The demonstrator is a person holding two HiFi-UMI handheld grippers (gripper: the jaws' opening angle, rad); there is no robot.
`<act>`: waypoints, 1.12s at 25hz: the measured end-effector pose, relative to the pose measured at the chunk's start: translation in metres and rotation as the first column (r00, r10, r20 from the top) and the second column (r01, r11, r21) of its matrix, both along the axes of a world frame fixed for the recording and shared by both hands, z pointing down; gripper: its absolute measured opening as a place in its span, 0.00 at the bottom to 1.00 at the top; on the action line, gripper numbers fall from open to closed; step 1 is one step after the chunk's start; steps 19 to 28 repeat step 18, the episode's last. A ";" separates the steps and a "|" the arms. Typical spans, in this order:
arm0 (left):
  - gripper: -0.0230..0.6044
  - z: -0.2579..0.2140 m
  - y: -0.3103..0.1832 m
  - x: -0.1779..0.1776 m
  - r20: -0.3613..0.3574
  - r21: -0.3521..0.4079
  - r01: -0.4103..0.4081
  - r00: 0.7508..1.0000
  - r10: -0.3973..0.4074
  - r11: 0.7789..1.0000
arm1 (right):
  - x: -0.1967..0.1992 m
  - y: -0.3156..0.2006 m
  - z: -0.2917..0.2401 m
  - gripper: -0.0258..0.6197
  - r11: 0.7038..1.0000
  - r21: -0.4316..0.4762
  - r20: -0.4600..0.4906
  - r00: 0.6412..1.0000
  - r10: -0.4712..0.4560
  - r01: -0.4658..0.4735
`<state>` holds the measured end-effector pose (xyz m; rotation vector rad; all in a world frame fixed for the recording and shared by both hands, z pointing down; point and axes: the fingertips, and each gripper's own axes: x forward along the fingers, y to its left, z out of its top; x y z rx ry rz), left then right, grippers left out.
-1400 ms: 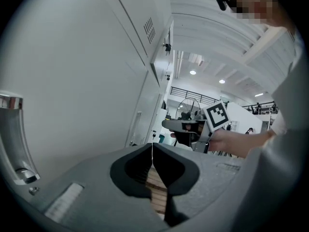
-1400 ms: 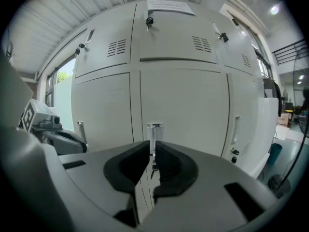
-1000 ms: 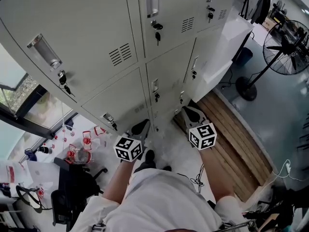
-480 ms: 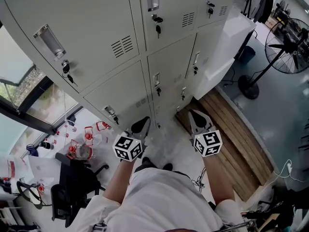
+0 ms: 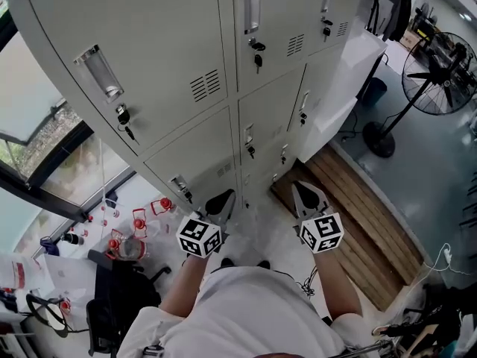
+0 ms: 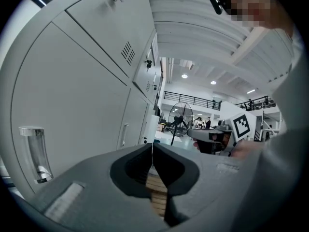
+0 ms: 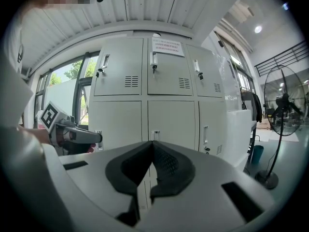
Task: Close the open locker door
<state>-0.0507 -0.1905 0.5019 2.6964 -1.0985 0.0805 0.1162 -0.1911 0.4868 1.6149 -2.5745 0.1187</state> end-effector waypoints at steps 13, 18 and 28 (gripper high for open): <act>0.06 -0.003 -0.001 -0.012 -0.016 -0.003 -0.039 0.999 0.039 0.999 | -0.016 0.002 -0.007 0.04 1.000 -0.004 0.010 1.000 0.020 -0.020; 0.06 -0.002 0.002 -0.012 -0.017 -0.010 -0.051 0.999 0.051 0.999 | -0.017 0.004 -0.006 0.04 1.000 -0.012 0.011 1.000 0.027 -0.027; 0.06 -0.002 0.002 -0.012 -0.017 -0.010 -0.051 0.999 0.051 0.999 | -0.017 0.004 -0.006 0.04 1.000 -0.012 0.011 1.000 0.027 -0.027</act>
